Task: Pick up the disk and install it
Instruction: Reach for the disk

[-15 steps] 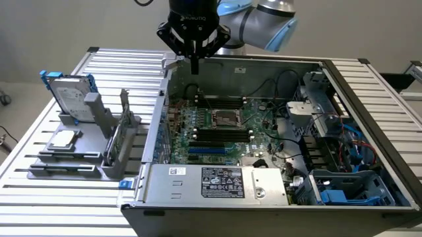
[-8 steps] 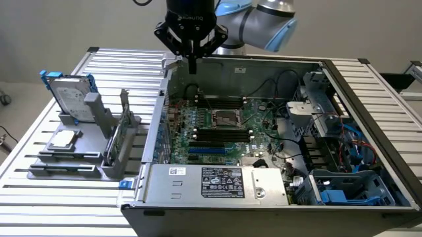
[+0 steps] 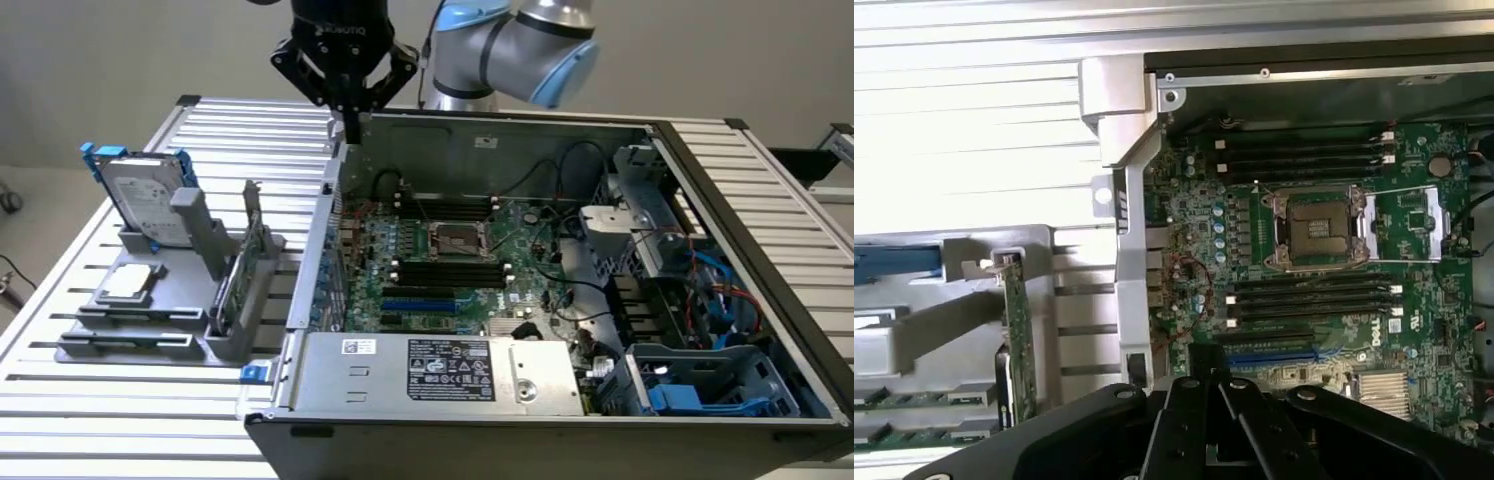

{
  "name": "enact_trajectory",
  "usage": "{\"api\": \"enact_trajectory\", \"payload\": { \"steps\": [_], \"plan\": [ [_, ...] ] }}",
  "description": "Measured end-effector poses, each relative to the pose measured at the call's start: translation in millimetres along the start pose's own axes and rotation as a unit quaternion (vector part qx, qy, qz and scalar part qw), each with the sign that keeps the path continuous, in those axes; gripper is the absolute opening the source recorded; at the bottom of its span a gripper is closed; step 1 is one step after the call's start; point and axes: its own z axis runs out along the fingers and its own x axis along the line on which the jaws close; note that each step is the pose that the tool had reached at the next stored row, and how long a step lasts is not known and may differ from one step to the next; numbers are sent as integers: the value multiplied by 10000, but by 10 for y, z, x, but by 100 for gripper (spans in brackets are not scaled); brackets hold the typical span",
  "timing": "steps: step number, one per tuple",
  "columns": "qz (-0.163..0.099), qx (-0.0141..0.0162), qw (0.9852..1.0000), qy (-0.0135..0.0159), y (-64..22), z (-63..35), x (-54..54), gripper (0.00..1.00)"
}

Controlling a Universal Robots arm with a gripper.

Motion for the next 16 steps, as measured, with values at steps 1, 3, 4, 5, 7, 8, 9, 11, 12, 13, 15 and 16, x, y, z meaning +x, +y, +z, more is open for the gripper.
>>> {"api": "enact_trajectory", "payload": {
  "steps": [1,3,4,5,7,8,9,11,12,13,15,16],
  "plan": [
    [-1,0,10000,0,7,-1,45,11],
    [0,0,10000,0,21,-1,137,11],
    [-1,0,10000,0,27,-3,182,11],
    [0,0,10000,0,34,-3,231,11],
    [0,0,10000,0,42,-4,320,11],
    [0,0,10000,2,44,-5,367,11],
    [0,0,10000,4,46,-6,413,11],
    [0,0,10000,8,50,-7,503,11],
    [0,1,10000,11,52,-8,548,11],
    [0,1,10000,13,55,-8,594,11],
    [0,1,10000,19,59,-10,686,11],
    [1,2,10000,22,62,-11,732,11]
  ]
}}
